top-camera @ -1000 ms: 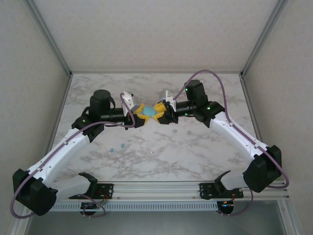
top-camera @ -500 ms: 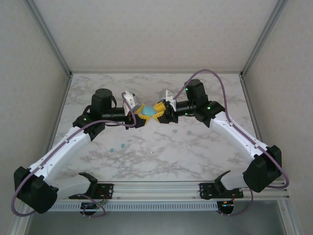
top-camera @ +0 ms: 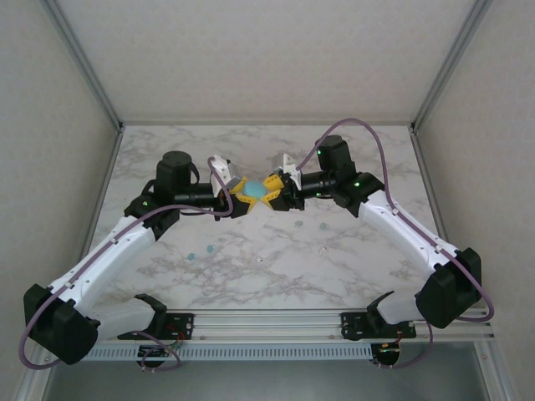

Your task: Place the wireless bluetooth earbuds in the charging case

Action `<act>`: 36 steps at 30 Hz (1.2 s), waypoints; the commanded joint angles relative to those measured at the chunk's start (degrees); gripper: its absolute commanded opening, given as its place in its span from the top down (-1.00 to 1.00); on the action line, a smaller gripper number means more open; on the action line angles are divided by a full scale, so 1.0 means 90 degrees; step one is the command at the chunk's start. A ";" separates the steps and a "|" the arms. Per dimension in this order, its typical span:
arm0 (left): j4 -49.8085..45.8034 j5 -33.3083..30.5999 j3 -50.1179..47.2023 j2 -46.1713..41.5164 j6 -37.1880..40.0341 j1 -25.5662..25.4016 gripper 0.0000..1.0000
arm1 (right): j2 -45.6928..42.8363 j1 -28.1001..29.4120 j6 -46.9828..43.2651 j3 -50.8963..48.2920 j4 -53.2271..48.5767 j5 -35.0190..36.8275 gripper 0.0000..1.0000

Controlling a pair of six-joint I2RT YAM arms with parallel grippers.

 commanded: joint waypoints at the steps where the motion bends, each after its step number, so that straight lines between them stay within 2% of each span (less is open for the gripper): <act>1: 0.0054 0.0277 0.0138 0.0000 -0.0126 -0.0113 0.06 | 0.0055 0.0009 -0.0005 0.0143 0.0235 0.0040 0.32; 14: 0.0163 0.0299 0.0099 -0.0020 -0.0212 -0.0118 0.08 | 0.0058 0.0016 0.0039 0.0016 0.0406 0.0133 0.33; 19: 0.0159 0.0265 0.0099 -0.0020 -0.0214 -0.0118 0.25 | 0.0047 0.0019 0.0048 0.0016 0.0405 0.0148 0.29; 22: 0.0207 0.0164 0.0058 -0.0023 -0.0215 -0.0118 0.31 | 0.0008 0.0016 0.0138 -0.0012 0.0464 0.0230 0.14; 28: 0.0577 0.0157 -0.0159 -0.0101 -0.0360 -0.0118 0.37 | -0.0231 -0.0009 0.0761 -0.0226 0.0936 0.0460 0.01; 36: 0.0558 0.0189 -0.0226 -0.0148 -0.0269 -0.0118 0.43 | -0.0295 -0.0066 0.1322 -0.0207 0.1177 0.0504 -0.13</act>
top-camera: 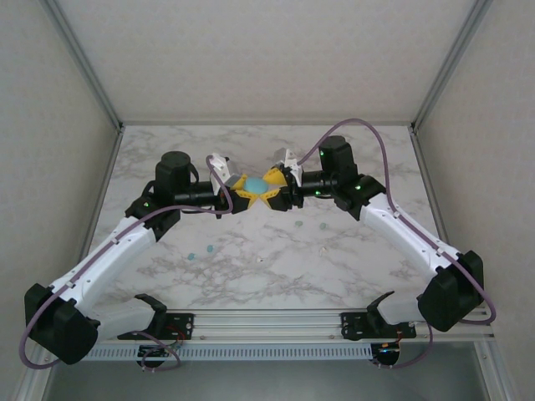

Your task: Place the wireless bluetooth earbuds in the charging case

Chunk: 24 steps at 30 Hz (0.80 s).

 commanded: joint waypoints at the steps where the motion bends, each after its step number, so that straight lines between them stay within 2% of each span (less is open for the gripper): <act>1: 0.0005 0.0276 -0.0088 -0.0141 0.0014 -0.0119 0.43 | -0.0140 -0.0059 0.0383 0.0007 0.0532 0.0157 -0.14; 15: -0.0644 0.0218 0.0011 -0.0189 0.0553 -0.0119 0.46 | -0.0097 -0.0299 0.1265 0.0219 0.0785 -0.0040 -0.28; 20: -0.0454 0.0247 -0.0031 -0.0242 0.0451 -0.0118 0.47 | -0.0046 -0.0318 0.1241 0.0314 0.0534 0.0281 -0.34; 24: 0.0216 0.0057 -0.0273 -0.0360 0.0067 -0.0119 0.47 | -0.0021 -0.0318 0.1792 0.0443 0.0581 0.0508 -0.38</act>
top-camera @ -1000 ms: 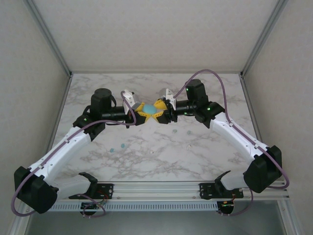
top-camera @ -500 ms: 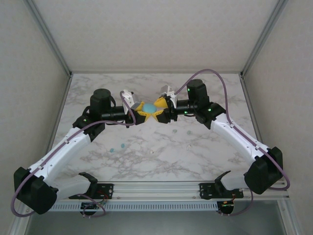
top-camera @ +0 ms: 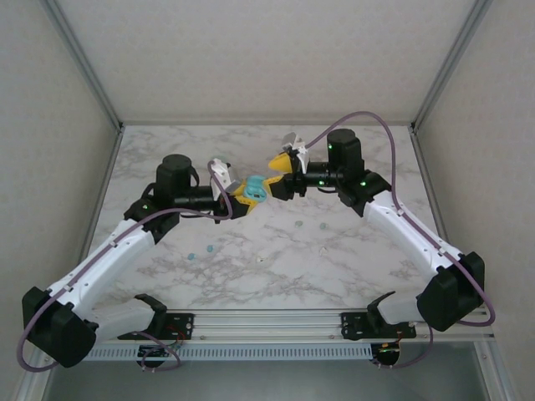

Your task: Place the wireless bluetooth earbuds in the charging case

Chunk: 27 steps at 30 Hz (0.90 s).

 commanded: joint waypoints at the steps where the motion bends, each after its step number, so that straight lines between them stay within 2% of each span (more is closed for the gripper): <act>1: 0.0694 -0.0028 -0.0230 -0.0205 -0.0370 -0.0058 0.47 | -0.0025 -0.0022 0.0652 0.0337 0.0109 0.0373 -0.39; 5: 0.1195 -0.0290 -0.0427 -0.0281 -0.0678 -0.0058 0.45 | -0.0014 -0.0021 0.1487 0.0756 -0.0403 0.1049 -0.45; 8: 0.1541 -0.0586 -0.0539 -0.0334 -0.0918 -0.0058 0.45 | -0.0001 -0.0022 0.1890 0.1016 -0.0697 0.0630 -0.48; 12: 0.2083 -0.1063 -0.0679 -0.0376 -0.1382 -0.0015 0.45 | -0.0095 -0.0022 0.2677 0.1192 -0.1130 0.1295 -0.48; 15: 0.2420 -0.1307 -0.0785 -0.0424 -0.1753 0.0147 0.47 | -0.0166 -0.0022 0.3013 0.1133 -0.1498 0.2234 -0.41; 18: 0.2657 -0.1632 -0.0925 -0.0620 -0.2011 0.0385 0.48 | -0.0036 -0.0022 0.3488 0.1010 -0.2060 0.3316 -0.13; 19: 0.2628 -0.1782 -0.0938 -0.0702 -0.2064 0.0471 0.49 | 0.0057 -0.0022 0.3572 0.0991 -0.2252 0.3438 -0.09; 23: 0.1988 -0.2861 -0.0840 -0.1368 -0.1927 0.0597 0.48 | 0.0799 -0.0005 0.3692 0.1005 -0.2928 0.3155 0.05; 27: 0.1456 -0.3254 -0.0674 -0.2015 -0.1770 0.0597 0.47 | 0.1879 0.0415 0.3689 0.1128 -0.3109 0.2844 0.10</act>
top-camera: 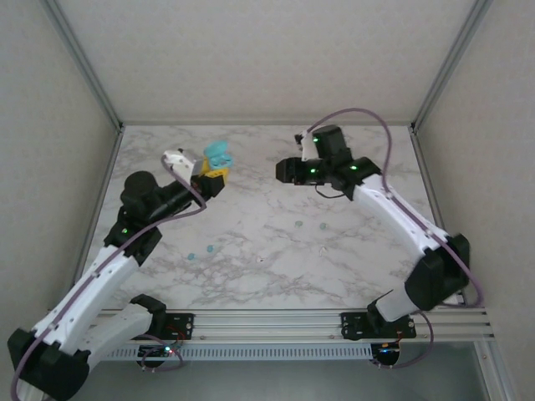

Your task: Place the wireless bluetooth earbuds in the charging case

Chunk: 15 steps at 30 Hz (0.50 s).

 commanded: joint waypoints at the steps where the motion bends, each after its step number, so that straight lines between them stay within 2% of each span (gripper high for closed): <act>1: -0.0467 -0.0621 0.0301 -0.0516 0.0037 0.0031 0.48 | 0.0922 0.0437 0.0099 0.0175 -0.0630 -0.0021 0.10; 5: -0.0841 -0.0848 0.0482 -0.0990 0.0071 0.0031 0.47 | 0.2194 0.1095 -0.0494 0.0998 -0.0877 -0.0129 0.11; 9: -0.1351 -0.0855 0.0828 -0.1263 0.0257 0.0031 0.44 | 0.3541 0.1809 -0.0942 0.2530 -0.1633 0.0075 0.12; 12: -0.1635 -0.0885 0.1037 -0.1392 0.0389 0.0027 0.44 | 0.4309 0.2145 -0.0525 0.3527 -0.2046 0.0176 0.18; 15: -0.1891 -0.0899 0.1165 -0.1478 0.0497 0.0021 0.43 | 0.4705 0.2462 -0.0110 0.3980 -0.2153 0.0484 0.17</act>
